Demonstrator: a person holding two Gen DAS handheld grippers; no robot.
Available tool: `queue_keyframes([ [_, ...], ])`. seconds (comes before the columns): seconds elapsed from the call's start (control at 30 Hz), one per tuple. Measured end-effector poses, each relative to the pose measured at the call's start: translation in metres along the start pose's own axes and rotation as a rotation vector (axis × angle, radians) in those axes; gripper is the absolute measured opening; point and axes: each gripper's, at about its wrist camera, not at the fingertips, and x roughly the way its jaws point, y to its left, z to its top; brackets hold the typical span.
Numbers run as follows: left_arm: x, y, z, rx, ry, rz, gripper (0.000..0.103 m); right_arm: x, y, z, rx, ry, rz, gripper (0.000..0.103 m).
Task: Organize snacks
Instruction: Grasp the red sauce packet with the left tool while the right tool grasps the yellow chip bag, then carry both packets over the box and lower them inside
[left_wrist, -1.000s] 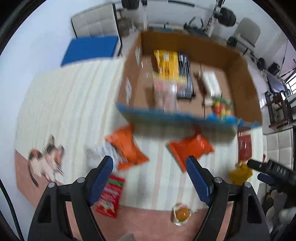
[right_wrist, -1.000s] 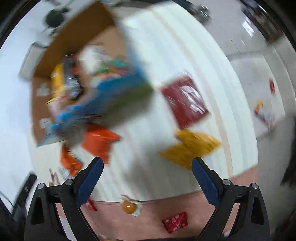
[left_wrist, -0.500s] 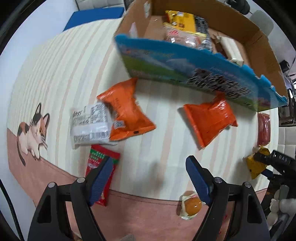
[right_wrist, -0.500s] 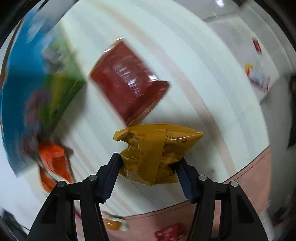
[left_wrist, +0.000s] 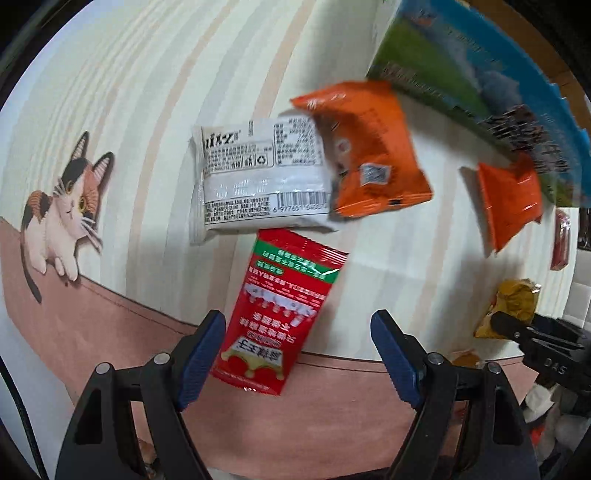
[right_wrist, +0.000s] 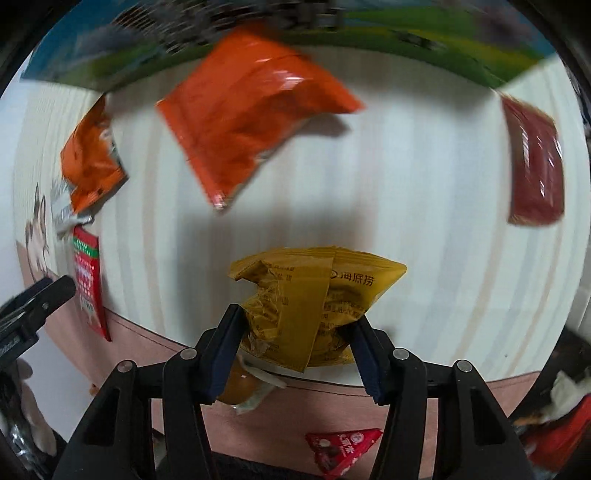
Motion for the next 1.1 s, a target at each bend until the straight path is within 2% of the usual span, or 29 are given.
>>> queue_keyframes([
  [0.1, 0.019, 0.002, 0.004, 0.016, 0.052, -0.005, 0.08, 0.001, 0.007, 0.004, -0.016, 0.017, -0.001, 0.061],
  [0.17, 0.035, 0.003, 0.005, 0.029, 0.115, -0.015, 0.08, 0.002, 0.008, 0.006, -0.013, 0.028, -0.004, 0.062],
  [0.23, 0.042, 0.003, 0.004, 0.048, 0.125, 0.009, 0.08, 0.002, 0.009, 0.008, -0.014, 0.033, -0.004, 0.062],
  [0.33, 0.043, 0.001, 0.0, 0.075, 0.109, 0.021, 0.079, 0.002, -0.001, 0.013, 0.009, 0.041, 0.012, 0.063],
  [0.37, 0.042, 0.001, -0.002, 0.077, 0.099, 0.025, 0.069, 0.002, -0.008, 0.015, 0.025, 0.047, 0.021, 0.064],
  [0.4, 0.04, 0.0, -0.005, 0.076, 0.087, 0.044, 0.065, 0.004, -0.009, 0.019, 0.035, 0.051, 0.025, 0.064],
  [0.43, 0.036, -0.002, -0.011, 0.069, 0.068, 0.04, 0.054, 0.005, -0.011, 0.019, 0.05, 0.054, 0.032, 0.064],
  [0.53, 0.03, -0.004, -0.019, 0.042, 0.056, 0.032, 0.048, 0.007, -0.02, 0.019, 0.073, 0.048, 0.042, 0.065],
  [0.67, 0.026, 0.003, -0.024, 0.011, 0.048, 0.021, 0.045, 0.013, -0.026, 0.01, 0.072, 0.014, 0.044, 0.062],
  [0.87, 0.007, -0.005, -0.046, -0.002, 0.016, -0.011, 0.045, 0.004, -0.034, -0.003, 0.086, -0.023, 0.075, 0.058],
  [1.1, -0.037, -0.033, -0.066, 0.016, -0.032, -0.113, 0.045, -0.017, -0.045, -0.014, 0.088, -0.067, 0.121, 0.057],
])
